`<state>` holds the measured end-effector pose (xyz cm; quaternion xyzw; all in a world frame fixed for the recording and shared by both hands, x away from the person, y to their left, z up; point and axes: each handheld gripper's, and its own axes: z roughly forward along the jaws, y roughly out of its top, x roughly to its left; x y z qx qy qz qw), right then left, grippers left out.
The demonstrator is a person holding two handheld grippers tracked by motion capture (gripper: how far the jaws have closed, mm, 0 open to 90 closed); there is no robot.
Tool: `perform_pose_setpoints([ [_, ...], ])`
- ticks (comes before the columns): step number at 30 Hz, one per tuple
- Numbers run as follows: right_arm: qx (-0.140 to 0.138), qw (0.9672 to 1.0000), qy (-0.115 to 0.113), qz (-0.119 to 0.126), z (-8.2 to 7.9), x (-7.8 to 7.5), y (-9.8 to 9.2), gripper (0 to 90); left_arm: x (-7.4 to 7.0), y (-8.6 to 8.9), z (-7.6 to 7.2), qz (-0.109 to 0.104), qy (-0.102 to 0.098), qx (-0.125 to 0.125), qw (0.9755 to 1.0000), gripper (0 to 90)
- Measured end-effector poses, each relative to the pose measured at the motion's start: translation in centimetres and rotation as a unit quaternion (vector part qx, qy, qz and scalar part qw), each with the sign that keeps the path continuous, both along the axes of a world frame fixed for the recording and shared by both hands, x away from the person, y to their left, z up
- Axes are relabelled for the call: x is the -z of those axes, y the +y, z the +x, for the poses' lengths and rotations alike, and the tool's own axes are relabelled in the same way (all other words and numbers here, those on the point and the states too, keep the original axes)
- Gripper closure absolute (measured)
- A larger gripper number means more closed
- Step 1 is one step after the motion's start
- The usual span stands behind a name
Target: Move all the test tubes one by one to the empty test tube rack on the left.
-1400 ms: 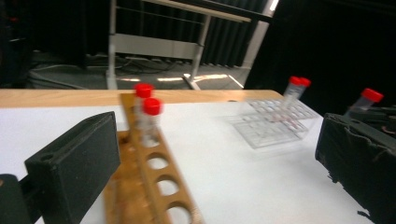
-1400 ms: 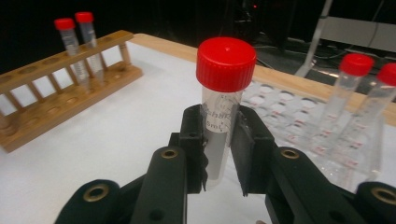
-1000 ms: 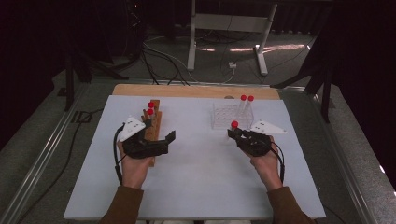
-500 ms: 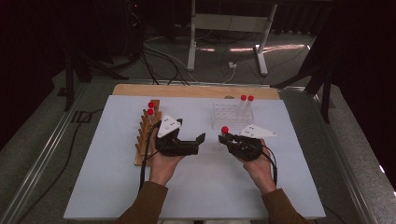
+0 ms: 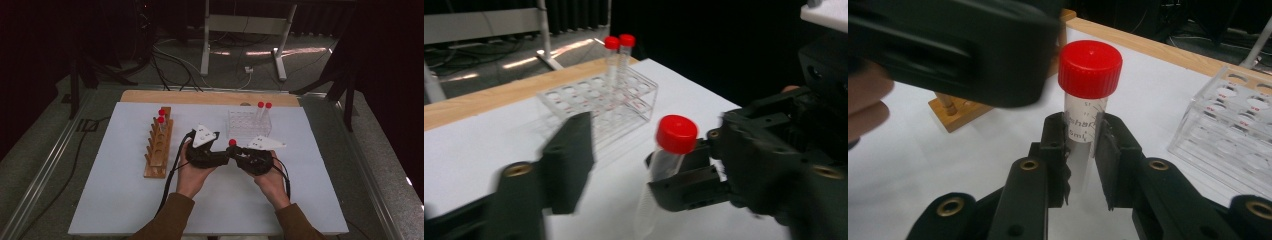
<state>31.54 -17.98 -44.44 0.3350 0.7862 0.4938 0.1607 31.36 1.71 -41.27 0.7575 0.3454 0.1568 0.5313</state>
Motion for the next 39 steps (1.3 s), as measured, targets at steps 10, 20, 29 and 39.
perform_pose_setpoints([
  [10,-0.007,1.0,0.005,-0.003,0.0,0.2,0.2,74.2,0.4,-0.8,0.5,0.013,0.016,0.012,0.9997,70.3],
  [20,-0.012,0.9995,0.012,0.025,0.3,0.1,-0.4,36.1,0.1,-0.3,0.5,0.007,0.012,-0.001,0.9999,71.2],
  [29,0.009,0.9994,0.002,0.032,0.4,-0.1,-1.1,2.3,-0.3,0.4,0.6,-0.003,0.012,-0.008,0.9999,71.1],
  [39,0.006,0.9993,-0.005,0.037,0.2,-0.2,-1.8,0.0,-0.7,1.5,0.7,-0.008,0.014,-0.015,0.9998,71.1],
])
